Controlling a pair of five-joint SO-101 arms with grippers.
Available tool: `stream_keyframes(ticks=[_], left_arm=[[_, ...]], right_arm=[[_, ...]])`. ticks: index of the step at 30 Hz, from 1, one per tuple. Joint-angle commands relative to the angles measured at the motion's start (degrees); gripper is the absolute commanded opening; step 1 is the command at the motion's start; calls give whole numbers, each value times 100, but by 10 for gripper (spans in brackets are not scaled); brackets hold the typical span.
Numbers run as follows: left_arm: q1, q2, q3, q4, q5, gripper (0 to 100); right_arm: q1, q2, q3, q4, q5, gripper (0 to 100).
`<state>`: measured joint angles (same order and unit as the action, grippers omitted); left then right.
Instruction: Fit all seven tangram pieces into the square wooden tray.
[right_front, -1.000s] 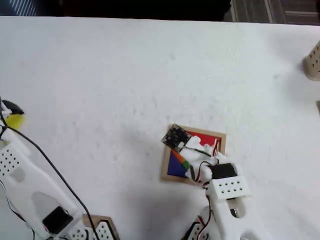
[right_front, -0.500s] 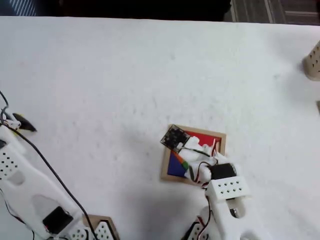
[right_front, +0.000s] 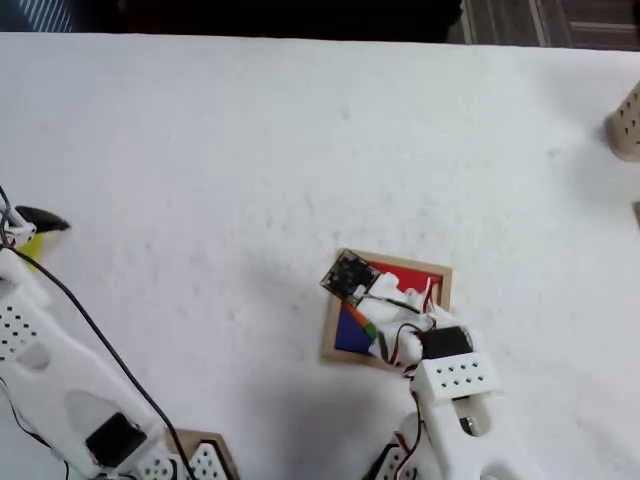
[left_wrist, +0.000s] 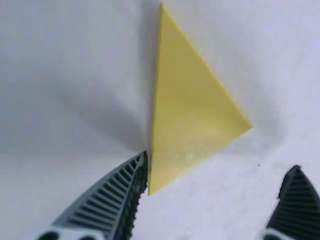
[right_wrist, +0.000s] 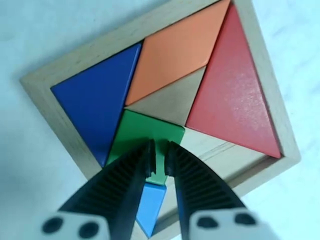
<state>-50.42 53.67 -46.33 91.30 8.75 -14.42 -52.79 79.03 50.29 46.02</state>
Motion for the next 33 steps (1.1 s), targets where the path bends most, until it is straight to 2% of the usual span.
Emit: stream_keyframes(ticks=[1, 8, 17, 24, 33], left_arm=[[136, -418, -343, -211, 9, 415], [75, -382, -334, -747, 167, 415], [154, 418, -396, -1037, 202, 413], [145, 549, -396, -1204, 176, 275], [145, 567, -396, -1037, 167, 269]], right_arm=[[-75, 22, -9, 92, 62, 48], [-75, 22, -9, 92, 62, 48], [-75, 22, -9, 84, 53, 48], [-75, 22, -9, 75, 53, 48], [-75, 22, -9, 66, 44, 48]])
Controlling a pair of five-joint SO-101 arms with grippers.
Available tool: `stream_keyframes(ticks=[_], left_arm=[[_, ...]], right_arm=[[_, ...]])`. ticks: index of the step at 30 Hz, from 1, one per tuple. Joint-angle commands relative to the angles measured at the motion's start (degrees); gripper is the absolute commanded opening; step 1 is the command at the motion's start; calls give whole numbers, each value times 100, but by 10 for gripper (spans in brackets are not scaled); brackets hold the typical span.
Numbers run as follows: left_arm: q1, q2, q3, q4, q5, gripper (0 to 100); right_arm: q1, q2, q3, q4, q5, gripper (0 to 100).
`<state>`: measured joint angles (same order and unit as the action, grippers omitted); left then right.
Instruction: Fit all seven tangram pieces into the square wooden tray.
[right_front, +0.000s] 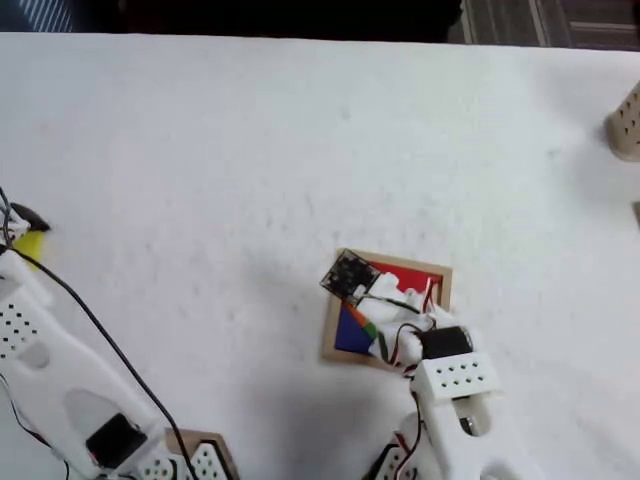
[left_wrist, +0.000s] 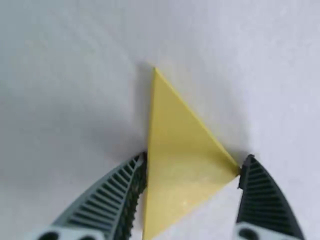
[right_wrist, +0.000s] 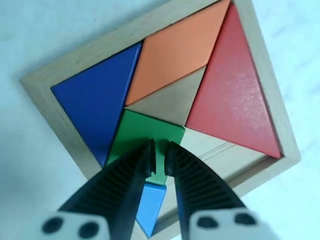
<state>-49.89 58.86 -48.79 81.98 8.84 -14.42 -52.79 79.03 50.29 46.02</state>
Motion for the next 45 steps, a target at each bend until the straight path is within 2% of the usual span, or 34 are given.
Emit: stream_keyframes(ticks=[1, 7, 13, 26, 31, 34, 40, 45], left_arm=[[92, 48, -149, -70, 158, 268], [92, 31, -149, -35, 158, 261], [189, 13, -185, -70, -413, 94], [215, 75, -1556, 879, -422, 91], [207, 66, -1723, 1020, -431, 93], [180, 22, -1732, 1037, -431, 146], [198, 75, -2101, 1336, -413, 365], [136, 92, -2066, 1055, -404, 383]], right_arm=[[-75, 22, -9, 66, 44, 48], [-75, 22, -9, 66, 35, 48], [-75, 22, -9, 66, 35, 48], [-75, 22, -9, 84, 53, 48], [-75, 22, -9, 84, 53, 48], [-75, 22, -9, 84, 53, 48], [-75, 22, -9, 92, 53, 48], [-75, 22, -9, 92, 53, 48]])
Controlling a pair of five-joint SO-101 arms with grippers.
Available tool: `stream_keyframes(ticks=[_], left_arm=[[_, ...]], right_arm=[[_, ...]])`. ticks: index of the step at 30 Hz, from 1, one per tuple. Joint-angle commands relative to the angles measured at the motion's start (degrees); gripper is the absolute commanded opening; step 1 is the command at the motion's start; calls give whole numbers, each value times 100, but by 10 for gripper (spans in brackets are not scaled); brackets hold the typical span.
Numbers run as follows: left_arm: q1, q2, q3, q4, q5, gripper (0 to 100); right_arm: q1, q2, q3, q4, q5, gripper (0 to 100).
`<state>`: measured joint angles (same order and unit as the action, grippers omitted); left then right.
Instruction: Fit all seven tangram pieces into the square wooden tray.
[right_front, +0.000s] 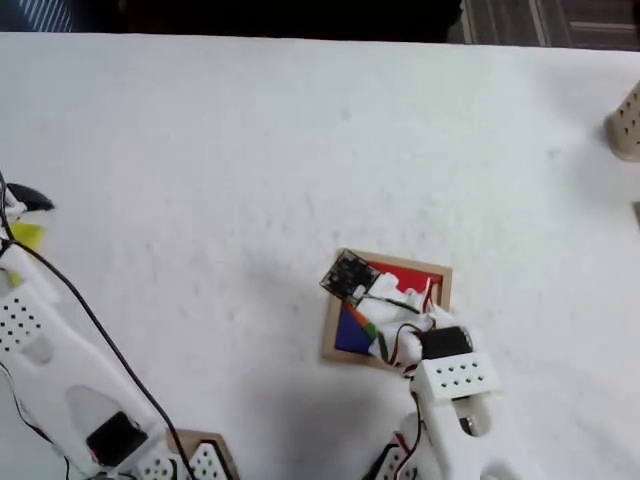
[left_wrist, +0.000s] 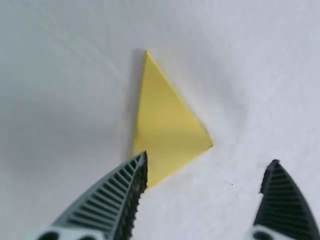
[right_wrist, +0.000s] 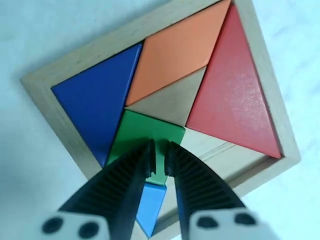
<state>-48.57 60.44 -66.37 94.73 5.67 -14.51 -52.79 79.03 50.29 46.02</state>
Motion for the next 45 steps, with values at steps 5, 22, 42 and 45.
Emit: stream_keyframes(ticks=[5, 22, 42, 45], left_arm=[[13, -66, 114, -651, -114, 383], [31, -66, 1776, -1811, -255, 326], [-31, -92, 2611, -1829, -642, 325], [-31, -145, 2602, -1213, -1090, 328]], right_arm=[[-66, 22, -9, 92, 53, 48], [-66, 22, -9, 92, 53, 46], [-66, 22, -9, 92, 44, 45], [-66, 22, -9, 92, 53, 45]])
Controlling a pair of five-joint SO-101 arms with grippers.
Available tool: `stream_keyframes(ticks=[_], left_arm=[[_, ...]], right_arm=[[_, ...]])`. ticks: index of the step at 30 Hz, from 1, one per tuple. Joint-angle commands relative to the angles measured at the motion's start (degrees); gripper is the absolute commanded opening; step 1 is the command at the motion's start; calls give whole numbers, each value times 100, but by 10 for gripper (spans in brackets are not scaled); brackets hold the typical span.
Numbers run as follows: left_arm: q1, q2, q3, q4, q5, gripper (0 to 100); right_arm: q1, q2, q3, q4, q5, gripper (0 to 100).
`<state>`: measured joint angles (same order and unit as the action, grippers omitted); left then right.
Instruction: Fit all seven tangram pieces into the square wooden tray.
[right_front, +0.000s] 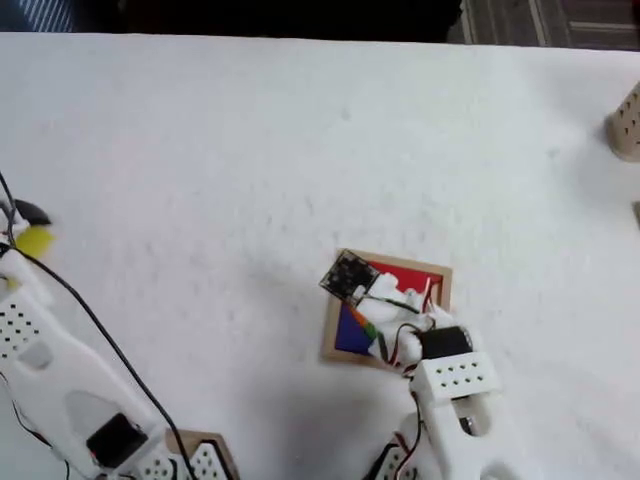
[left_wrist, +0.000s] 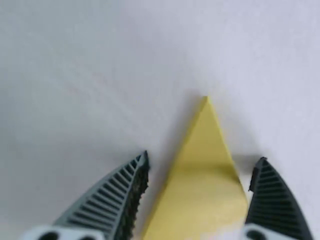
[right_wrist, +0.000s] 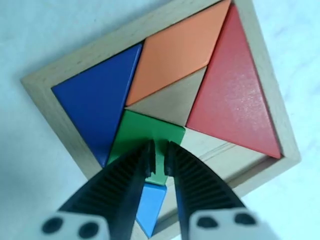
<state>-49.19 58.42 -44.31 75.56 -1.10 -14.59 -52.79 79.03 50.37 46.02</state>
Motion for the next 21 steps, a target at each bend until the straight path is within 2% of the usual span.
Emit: stream_keyframes(ticks=[1, 7, 10, 15, 18, 21], left_arm=[[31, 40, 352, 853, -492, 329], [-13, -365, 70, 1969, -976, 329], [-13, -549, 97, 2233, -1081, 329], [31, -576, 536, 1960, -1116, 326], [-13, -637, 589, 1442, -642, 328], [-75, -593, 220, 1319, -255, 328]], right_arm=[[-57, 22, -9, 84, 53, 45], [-57, 22, -9, 84, 53, 45], [-57, 22, -9, 84, 53, 45], [-48, 22, -9, 84, 53, 45], [-48, 22, -9, 84, 53, 45], [-48, 22, -9, 84, 53, 45]])
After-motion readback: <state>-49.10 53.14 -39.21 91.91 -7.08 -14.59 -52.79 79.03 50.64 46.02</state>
